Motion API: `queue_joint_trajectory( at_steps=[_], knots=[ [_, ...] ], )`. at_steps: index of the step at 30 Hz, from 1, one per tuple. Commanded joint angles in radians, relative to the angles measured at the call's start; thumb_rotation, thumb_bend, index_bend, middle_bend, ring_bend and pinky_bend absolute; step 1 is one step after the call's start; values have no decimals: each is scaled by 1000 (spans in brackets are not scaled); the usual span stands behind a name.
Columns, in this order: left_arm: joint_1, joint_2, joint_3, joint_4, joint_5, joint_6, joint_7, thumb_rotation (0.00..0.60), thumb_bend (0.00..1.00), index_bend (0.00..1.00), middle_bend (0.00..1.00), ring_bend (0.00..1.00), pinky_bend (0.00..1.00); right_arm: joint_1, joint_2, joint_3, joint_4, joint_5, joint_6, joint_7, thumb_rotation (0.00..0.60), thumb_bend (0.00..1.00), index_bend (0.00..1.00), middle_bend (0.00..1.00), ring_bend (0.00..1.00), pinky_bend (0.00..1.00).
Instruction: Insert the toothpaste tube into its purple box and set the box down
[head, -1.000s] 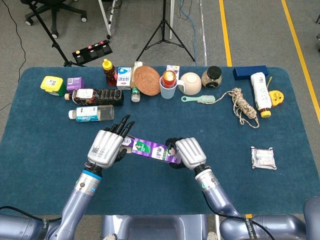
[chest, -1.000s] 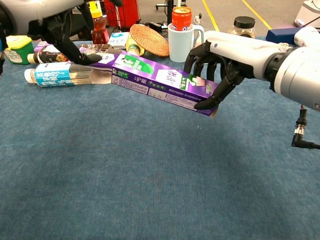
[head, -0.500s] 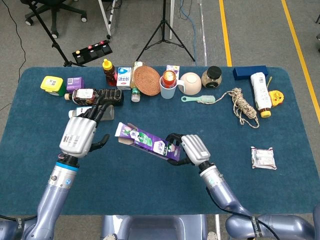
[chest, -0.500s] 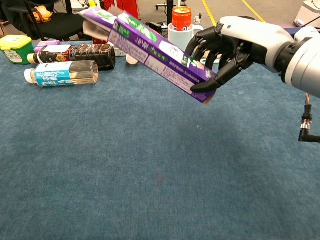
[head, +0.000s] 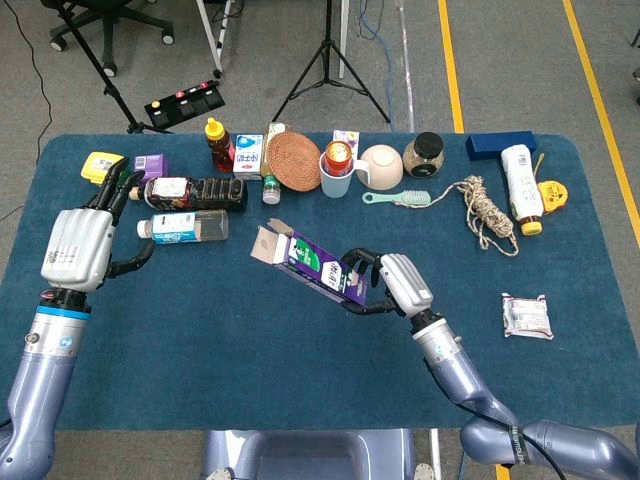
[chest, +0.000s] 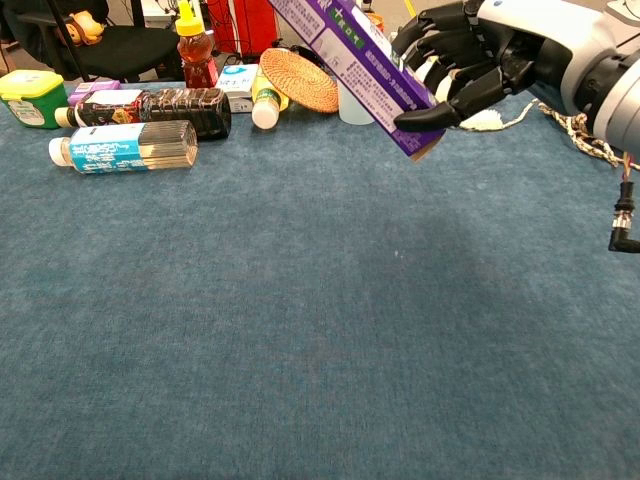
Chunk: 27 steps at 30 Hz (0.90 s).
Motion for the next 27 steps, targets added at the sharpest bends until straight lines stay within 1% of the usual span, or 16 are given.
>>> queue_joint_trajectory(
  at_steps=[1,5,8,12,18,23,27],
  knots=[
    [12,19,-5,13,-3,-16,-36,600,278,81,38,260,518,-14,-8,42,-11,-12,36,106,600,383,452,527,510,595],
    [19,32,-10,19,-3,-29,-70,600,278,81,38,260,518,-25,-36,65,20,-34,93,151,600,383,452,527,510,596],
    [21,38,-14,20,-1,-32,-81,600,278,81,38,259,518,-30,-32,73,15,-22,88,185,600,383,452,527,510,596],
    [24,43,-16,19,2,-33,-90,600,278,81,38,259,518,-32,-15,70,27,-20,75,181,600,383,452,527,510,596],
    [30,46,-8,21,17,-35,-94,600,277,81,38,259,518,-31,51,5,65,-51,8,85,600,385,452,526,508,595],
    [34,44,-4,32,20,-38,-100,600,277,82,38,259,518,-28,65,-35,109,-96,-6,26,600,387,452,525,508,595],
    [40,42,3,45,23,-44,-106,600,279,81,38,257,518,-23,69,-80,165,-132,-32,-14,600,388,452,525,508,596]
  ],
)
